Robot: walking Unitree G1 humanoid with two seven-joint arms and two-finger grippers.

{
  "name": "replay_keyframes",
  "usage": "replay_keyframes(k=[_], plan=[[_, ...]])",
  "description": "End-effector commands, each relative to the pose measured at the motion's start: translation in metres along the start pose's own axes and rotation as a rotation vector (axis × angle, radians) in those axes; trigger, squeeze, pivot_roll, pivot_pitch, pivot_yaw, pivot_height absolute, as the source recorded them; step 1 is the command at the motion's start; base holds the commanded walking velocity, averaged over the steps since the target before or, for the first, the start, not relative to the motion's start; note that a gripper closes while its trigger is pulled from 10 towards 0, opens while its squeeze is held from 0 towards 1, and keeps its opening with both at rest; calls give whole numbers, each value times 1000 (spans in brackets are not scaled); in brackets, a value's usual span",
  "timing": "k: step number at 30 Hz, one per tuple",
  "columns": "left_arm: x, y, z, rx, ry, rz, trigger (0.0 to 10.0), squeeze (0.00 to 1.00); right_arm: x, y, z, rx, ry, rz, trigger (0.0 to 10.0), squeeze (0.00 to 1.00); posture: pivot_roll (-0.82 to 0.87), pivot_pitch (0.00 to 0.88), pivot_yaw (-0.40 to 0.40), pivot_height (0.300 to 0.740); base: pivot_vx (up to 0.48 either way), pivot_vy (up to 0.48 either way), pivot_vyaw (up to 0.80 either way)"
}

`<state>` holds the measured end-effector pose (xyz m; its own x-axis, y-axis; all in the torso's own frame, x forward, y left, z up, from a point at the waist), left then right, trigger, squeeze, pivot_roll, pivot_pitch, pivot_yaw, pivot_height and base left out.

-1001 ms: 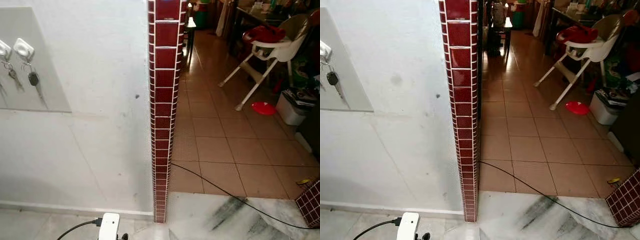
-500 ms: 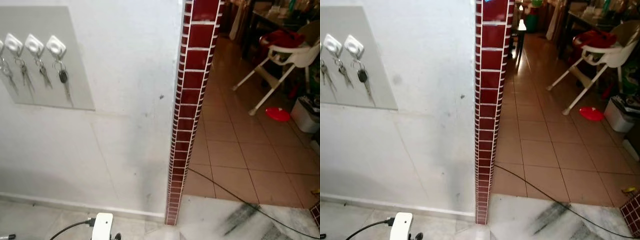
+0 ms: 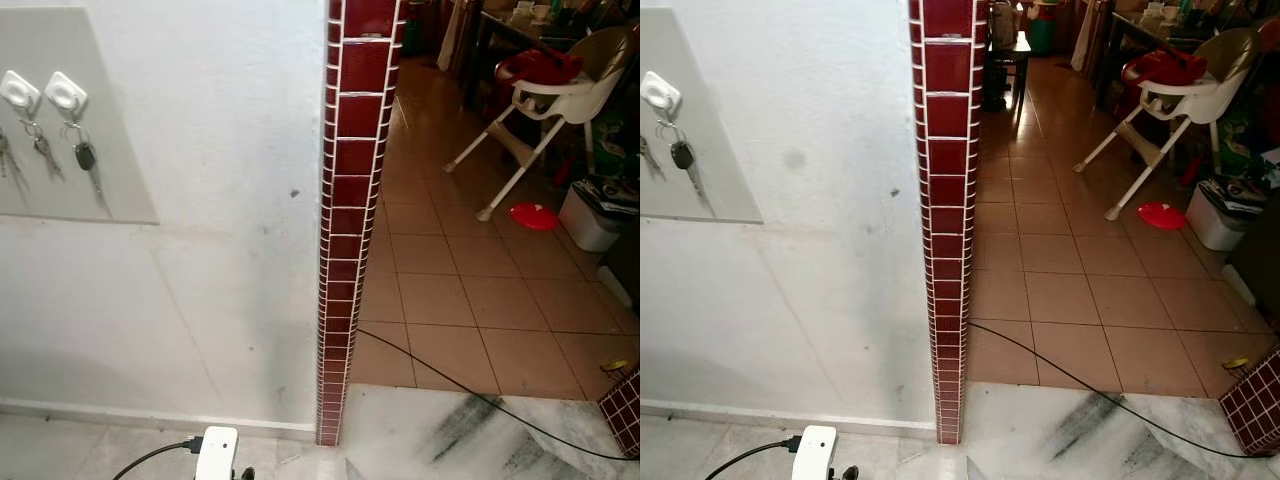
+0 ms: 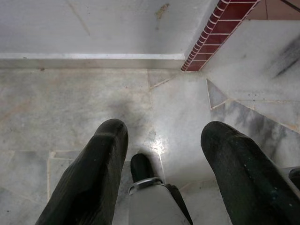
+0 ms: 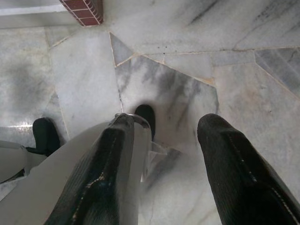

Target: Hang keys on a hook

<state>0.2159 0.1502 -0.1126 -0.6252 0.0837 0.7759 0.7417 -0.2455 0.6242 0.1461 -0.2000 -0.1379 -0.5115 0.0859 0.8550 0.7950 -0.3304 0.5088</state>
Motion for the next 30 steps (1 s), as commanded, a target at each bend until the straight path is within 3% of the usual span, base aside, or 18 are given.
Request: replay_keyframes(k=[1, 30], plan=[[0, 0, 1, 5, 0, 1, 10000, 0, 0, 1, 0, -21, -6, 0, 10000, 0, -27, 0, 14, 740, 0, 0, 0], [0, -1, -1, 10, -13, 0, 10000, 0, 0, -1, 0, -8, 0, 5, 10000, 0, -28, 0, 16, 740, 0, 0, 0]])
Point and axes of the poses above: a point about 5 cm out from each wrist's last joint towards the gripper, its own x axis pointing back from the gripper into the wrist, its own y axis along the axis of the wrist's last joint, z = x × y, the point moved 4 cm from there along -x, pointing out of the wrist towards the gripper, and after that the axes turned 12 degrees about -x, right-handed, at the moved point
